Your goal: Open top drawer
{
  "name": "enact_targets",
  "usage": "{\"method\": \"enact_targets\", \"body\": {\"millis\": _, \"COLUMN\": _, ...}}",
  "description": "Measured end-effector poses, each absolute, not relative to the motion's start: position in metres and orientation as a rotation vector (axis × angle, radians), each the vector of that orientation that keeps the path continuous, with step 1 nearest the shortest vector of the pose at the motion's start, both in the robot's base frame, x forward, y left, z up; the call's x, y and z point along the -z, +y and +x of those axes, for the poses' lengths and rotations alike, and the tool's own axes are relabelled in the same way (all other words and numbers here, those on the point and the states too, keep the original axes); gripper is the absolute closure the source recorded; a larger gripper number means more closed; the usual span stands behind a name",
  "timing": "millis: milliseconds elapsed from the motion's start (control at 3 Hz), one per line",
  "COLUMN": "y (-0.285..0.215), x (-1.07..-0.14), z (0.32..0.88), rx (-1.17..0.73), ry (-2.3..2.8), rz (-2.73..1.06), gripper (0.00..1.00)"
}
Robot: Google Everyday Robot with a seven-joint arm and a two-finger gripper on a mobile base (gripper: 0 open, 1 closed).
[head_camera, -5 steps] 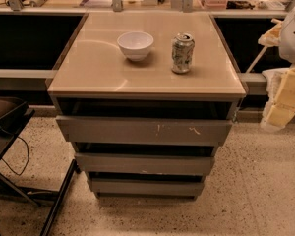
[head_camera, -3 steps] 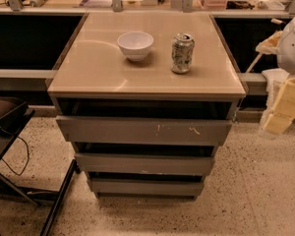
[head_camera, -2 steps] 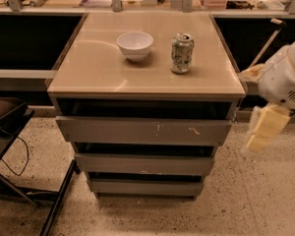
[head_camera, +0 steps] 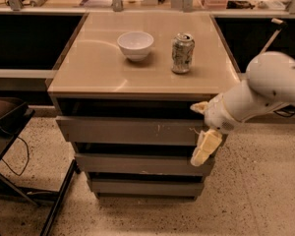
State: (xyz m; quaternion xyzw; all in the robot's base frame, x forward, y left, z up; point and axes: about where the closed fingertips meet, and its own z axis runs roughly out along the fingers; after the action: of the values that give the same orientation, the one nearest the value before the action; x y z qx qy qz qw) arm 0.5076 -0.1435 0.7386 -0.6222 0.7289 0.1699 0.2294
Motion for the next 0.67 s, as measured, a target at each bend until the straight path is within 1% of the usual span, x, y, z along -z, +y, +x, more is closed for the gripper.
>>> {"method": "enact_targets", "body": {"millis": 333, "y": -0.1433, "x": -0.7195, "z": 0.5107, "rx": -0.502, "ry": 2.019, "rz": -1.701, "gripper": 0.0}}
{"method": "enact_targets", "body": {"millis": 667, "y": -0.1433, "x": -0.7172, "z": 0.5068, "rx": -0.384, "ry": 2.052, "rz": -1.697, "gripper": 0.0}}
